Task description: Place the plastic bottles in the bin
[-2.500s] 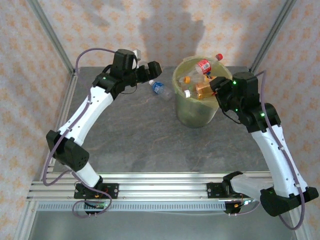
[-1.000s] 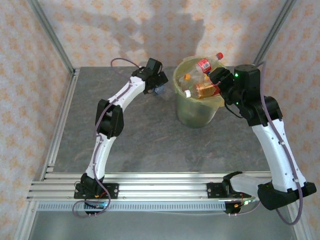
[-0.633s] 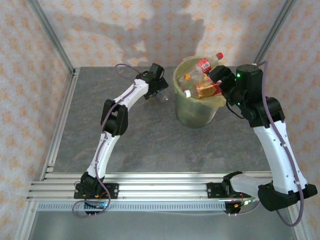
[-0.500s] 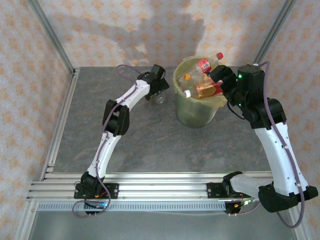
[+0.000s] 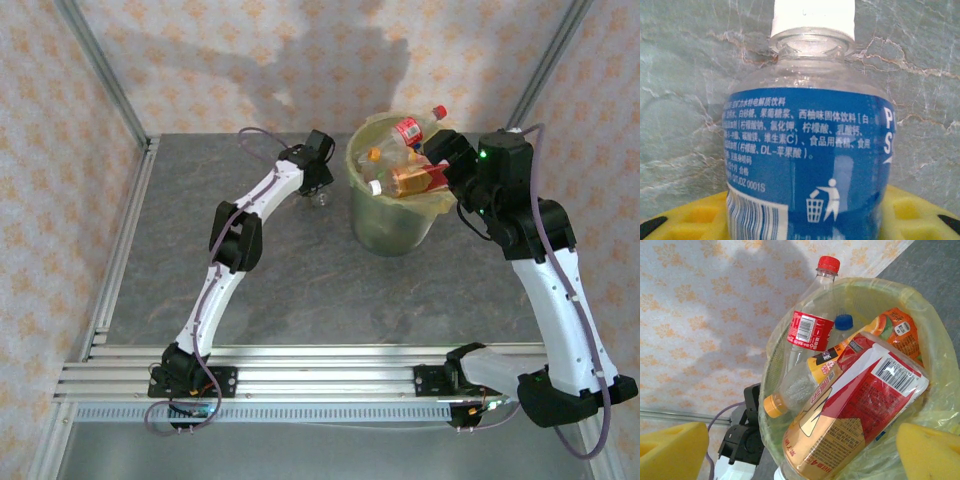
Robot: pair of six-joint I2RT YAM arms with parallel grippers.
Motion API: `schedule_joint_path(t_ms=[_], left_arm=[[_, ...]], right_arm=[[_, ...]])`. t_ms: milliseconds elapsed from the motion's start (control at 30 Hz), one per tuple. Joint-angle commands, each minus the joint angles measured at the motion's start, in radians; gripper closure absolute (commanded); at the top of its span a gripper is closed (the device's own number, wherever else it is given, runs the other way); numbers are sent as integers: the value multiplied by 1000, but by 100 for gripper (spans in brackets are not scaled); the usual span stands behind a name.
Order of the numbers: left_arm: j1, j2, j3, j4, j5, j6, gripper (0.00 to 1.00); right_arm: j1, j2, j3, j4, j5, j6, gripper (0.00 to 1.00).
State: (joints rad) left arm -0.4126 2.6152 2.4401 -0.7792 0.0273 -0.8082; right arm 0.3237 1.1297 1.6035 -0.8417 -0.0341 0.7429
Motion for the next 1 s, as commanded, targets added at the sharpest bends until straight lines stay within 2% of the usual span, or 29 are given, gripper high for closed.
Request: schedule_joint_path(t_ms=[0,133,267,367,633,733,967], left_arm=[[0,-134,26,-12,-83,182,55],[0,-259,31,12,-134,415,56],[-1,-375,33,77,-77,613,56],[0,-432,49,121,-7,703,55],[-17,-386,260,142,303,756,51],[-40,-370,282,177,403,768,50],[-100,-318,283,213,503,831,49]], right_arm=[[-6,-27,12,5,39,-26,3],[-6,-30,-3,27,25,-52,3],[-6,-32,-10,39,24,-87,3],[-5,-33,-11,36,44,-106,2],[-5,-34,-16,44,57,-122,2],[-5,-36,-21,45,59,-123,2],[-5,-34,-24,47,73,-128,2]])
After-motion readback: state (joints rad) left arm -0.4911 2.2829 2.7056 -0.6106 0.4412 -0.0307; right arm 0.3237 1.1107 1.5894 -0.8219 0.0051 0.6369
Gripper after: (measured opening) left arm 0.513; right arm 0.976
